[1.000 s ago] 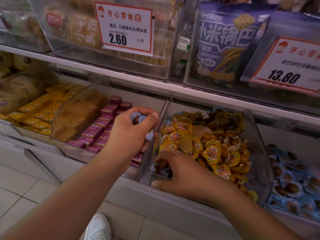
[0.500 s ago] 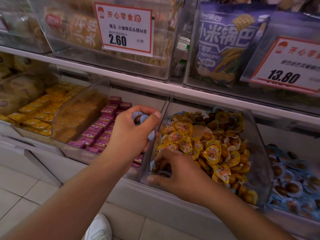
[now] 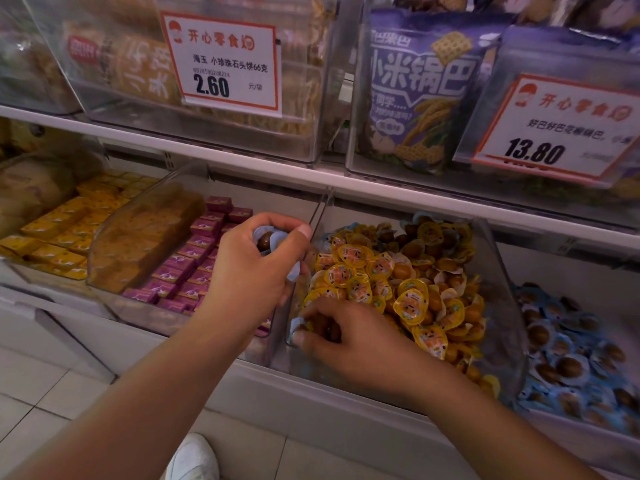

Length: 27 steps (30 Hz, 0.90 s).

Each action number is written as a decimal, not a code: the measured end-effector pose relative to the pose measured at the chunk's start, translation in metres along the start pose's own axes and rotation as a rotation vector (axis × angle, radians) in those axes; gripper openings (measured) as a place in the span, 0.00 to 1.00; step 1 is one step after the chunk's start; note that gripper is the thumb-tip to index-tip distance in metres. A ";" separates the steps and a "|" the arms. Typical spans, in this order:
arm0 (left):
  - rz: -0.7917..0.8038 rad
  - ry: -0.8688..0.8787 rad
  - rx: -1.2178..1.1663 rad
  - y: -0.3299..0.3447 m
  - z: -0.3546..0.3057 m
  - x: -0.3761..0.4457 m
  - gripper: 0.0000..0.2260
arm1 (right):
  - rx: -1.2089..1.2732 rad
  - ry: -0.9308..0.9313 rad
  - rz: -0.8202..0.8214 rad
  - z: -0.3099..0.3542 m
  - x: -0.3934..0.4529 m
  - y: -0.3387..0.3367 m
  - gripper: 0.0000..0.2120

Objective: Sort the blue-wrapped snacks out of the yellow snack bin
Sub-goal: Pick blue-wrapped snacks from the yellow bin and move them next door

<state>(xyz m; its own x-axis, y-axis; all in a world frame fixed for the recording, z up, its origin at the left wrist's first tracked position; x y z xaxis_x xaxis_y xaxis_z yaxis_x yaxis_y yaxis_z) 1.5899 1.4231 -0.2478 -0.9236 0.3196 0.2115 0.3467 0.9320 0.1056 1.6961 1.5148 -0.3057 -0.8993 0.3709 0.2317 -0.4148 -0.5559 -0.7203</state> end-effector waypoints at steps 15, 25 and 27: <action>0.026 0.020 0.013 0.001 -0.007 -0.004 0.05 | -0.365 0.058 -0.014 -0.029 0.005 -0.075 0.10; 0.049 0.074 0.054 0.003 -0.005 -0.004 0.06 | -0.404 -0.185 0.016 0.002 0.002 -0.031 0.15; 0.058 0.082 0.057 0.003 -0.006 -0.003 0.05 | -0.339 -0.168 0.097 0.001 0.005 -0.018 0.15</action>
<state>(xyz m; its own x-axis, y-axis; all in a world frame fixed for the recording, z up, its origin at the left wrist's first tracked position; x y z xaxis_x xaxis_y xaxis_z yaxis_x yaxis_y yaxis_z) 1.5948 1.4234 -0.2425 -0.8850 0.3603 0.2949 0.3871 0.9213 0.0360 1.6990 1.5264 -0.2910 -0.9540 0.1859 0.2351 -0.2823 -0.2943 -0.9131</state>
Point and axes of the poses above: each hand's wrist, its own x-axis towards the middle knuckle, its own y-axis out of the palm, z = x × y, the point moved 6 cm from there along x, towards the middle knuckle, and after that the axes turned 14 degrees about -z, right-handed, at the moved point
